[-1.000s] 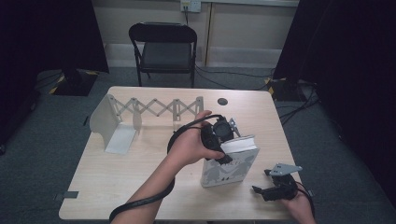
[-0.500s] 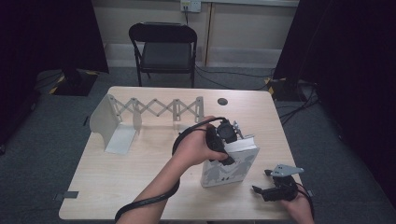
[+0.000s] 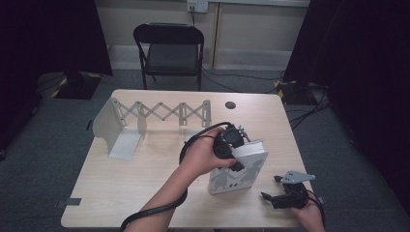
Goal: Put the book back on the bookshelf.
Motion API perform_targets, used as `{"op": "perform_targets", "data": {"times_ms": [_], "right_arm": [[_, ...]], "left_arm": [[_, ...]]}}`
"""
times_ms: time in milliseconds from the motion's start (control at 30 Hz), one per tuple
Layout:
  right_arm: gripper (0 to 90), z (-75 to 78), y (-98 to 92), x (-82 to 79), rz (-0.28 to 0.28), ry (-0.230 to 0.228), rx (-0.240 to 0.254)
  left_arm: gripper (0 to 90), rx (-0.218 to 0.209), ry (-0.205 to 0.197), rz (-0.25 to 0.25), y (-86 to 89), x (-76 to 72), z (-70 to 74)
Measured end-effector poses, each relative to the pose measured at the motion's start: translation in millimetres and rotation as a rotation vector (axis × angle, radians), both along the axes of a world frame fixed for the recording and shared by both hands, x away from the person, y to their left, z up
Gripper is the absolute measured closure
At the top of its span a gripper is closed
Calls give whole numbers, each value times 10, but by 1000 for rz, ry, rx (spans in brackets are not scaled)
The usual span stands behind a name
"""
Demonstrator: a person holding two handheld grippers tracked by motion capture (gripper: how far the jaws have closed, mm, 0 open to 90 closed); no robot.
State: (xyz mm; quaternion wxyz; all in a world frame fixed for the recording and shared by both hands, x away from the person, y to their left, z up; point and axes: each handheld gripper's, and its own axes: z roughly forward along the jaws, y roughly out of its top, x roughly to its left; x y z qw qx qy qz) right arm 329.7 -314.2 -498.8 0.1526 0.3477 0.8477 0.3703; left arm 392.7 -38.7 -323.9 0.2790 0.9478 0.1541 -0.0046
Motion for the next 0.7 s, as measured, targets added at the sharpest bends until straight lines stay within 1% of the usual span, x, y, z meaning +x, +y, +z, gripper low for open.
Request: {"op": "perform_targets", "data": {"times_ms": [33, 67, 100, 167, 200, 267, 300, 333, 400, 433, 467, 567, 600, 700], "right_arm": [[136, 0, 0, 0, 0, 0, 0], [136, -1, 0, 1, 1, 0, 1], [136, 1, -2, 0, 1, 1, -1], [136, 0, -1, 0, 1, 0, 0], [136, 0, -1, 0, 1, 0, 0], [136, 0, -1, 1, 1, 0, 0], [136, -1, -1, 0, 1, 0, 1], [137, 0, -1, 0, 1, 0, 0], [137, 1, -3, 1, 2, 0, -1], [137, 1, -3, 1, 1, 2, 0], [137, 1, -4, 1, 2, 2, 0], [137, 1, -3, 1, 2, 1, -1], [137, 1, -3, 1, 2, 1, -1], [137, 1, -3, 0, 2, 1, -1]], "left_arm": [[461, 5, -5, 0, -5, -10, 1], [448, -1, -6, 12, -8, -19, -10], [424, -15, 8, 14, -5, -15, -28], [399, -29, 8, -2, -4, -5, -51], [388, -29, 9, 7, -7, -4, -55], [386, -27, 7, -3, -11, -9, -56], [385, -19, 3, -18, -13, -7, -54], [384, 3, -13, -34, -28, -24, -53], [402, 30, -18, -47, -50, -29, -45], [415, 33, -14, -40, -57, -33, -47], [427, 36, -20, -47, -57, -27, -44], [450, 33, -15, -39, -53, -29, -46], [451, 50, -12, -38, -62, -29, -41], [454, 58, -12, -37, -74, -36, -40]]}}
